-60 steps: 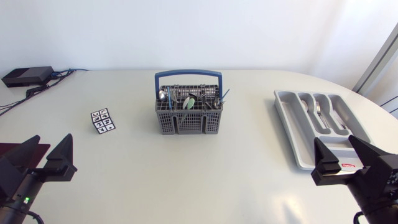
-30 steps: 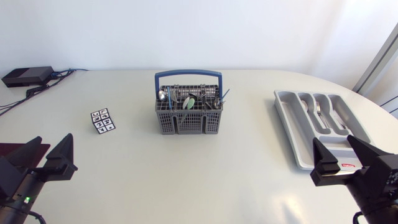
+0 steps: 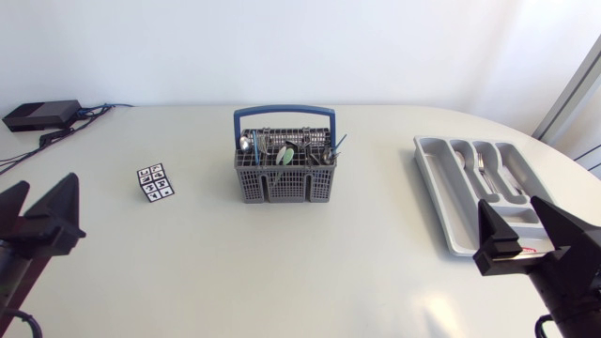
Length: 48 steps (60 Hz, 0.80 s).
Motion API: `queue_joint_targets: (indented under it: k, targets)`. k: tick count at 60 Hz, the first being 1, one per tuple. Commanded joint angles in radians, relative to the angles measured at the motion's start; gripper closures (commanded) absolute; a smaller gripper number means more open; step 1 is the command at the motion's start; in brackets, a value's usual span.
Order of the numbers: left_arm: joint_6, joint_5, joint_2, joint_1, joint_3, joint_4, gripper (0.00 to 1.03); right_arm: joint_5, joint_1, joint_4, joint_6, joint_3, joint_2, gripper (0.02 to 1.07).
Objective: Transfer all utensils from the basket to the drawer tray.
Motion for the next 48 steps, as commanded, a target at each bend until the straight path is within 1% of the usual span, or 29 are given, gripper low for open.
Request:
queue_joint_targets:
  k: [1, 9, 14, 18, 21, 26, 30, 35, 36, 37, 39, 40, 42, 44, 48]
  targets:
    - [-0.043, -0.006, 0.061, -0.028, 0.064, 0.003, 0.05, 0.008, 0.024, 0.032, 0.028, 0.052, 0.031, 0.06]
    - [-0.054, -0.008, 0.196, -0.039, 0.121, 0.038, 0.05, 0.010, 0.039, 0.120, 0.029, 0.132, 0.236, 0.06]
    - [-0.054, -0.008, 0.285, -0.039, 0.141, 0.081, 0.08, 0.008, 0.053, 0.140, 0.044, 0.180, 0.355, 0.07]
    - [-0.054, -0.008, 0.354, -0.042, 0.162, 0.087, 0.09, 0.011, 0.089, 0.172, 0.052, 0.204, 0.439, 0.07]
    - [-0.054, -0.008, 0.452, -0.060, 0.207, 0.066, 0.09, 0.028, 0.118, 0.181, 0.063, 0.224, 0.490, 0.07]
    - [-0.042, -0.012, 0.551, -0.083, 0.256, 0.050, 0.10, 0.059, 0.168, 0.189, 0.078, 0.259, 0.575, 0.07]
    - [-0.004, -0.048, 0.626, -0.112, 0.303, 0.023, 0.12, 0.068, 0.191, 0.190, 0.095, 0.278, 0.628, 0.07]
    - [0.056, -0.097, 0.782, -0.168, 0.394, -0.036, 0.12, 0.090, 0.216, 0.184, 0.104, 0.315, 0.717, 0.07]
    - [0.061, -0.100, 0.802, -0.172, 0.408, -0.053, 0.12, 0.091, 0.224, 0.182, 0.104, 0.321, 0.730, 0.07]
    - [0.082, -0.100, 0.853, -0.182, 0.443, -0.091, 0.12, 0.091, 0.228, 0.178, 0.104, 0.327, 0.741, 0.07]
    - [0.105, -0.100, 0.887, -0.191, 0.464, -0.112, 0.12, 0.091, 0.236, 0.175, 0.104, 0.336, 0.758, 0.07]
    - [0.154, -0.100, 0.930, -0.211, 0.495, -0.143, 0.12, 0.091, 0.237, 0.172, 0.104, 0.341, 0.766, 0.07]
    - [0.234, -0.097, 0.982, -0.235, 0.524, -0.172, 0.12, 0.091, 0.240, 0.159, 0.104, 0.351, 0.783, 0.07]
    - [0.249, -0.092, 1.028, -0.263, 0.546, -0.185, 0.12, 0.091, 0.247, 0.146, 0.104, 0.362, 0.798, 0.07]
    - [0.254, -0.078, 1.106, -0.290, 0.572, -0.177, 0.12, 0.093, 0.257, 0.100, 0.103, 0.394, 0.832, 0.07]
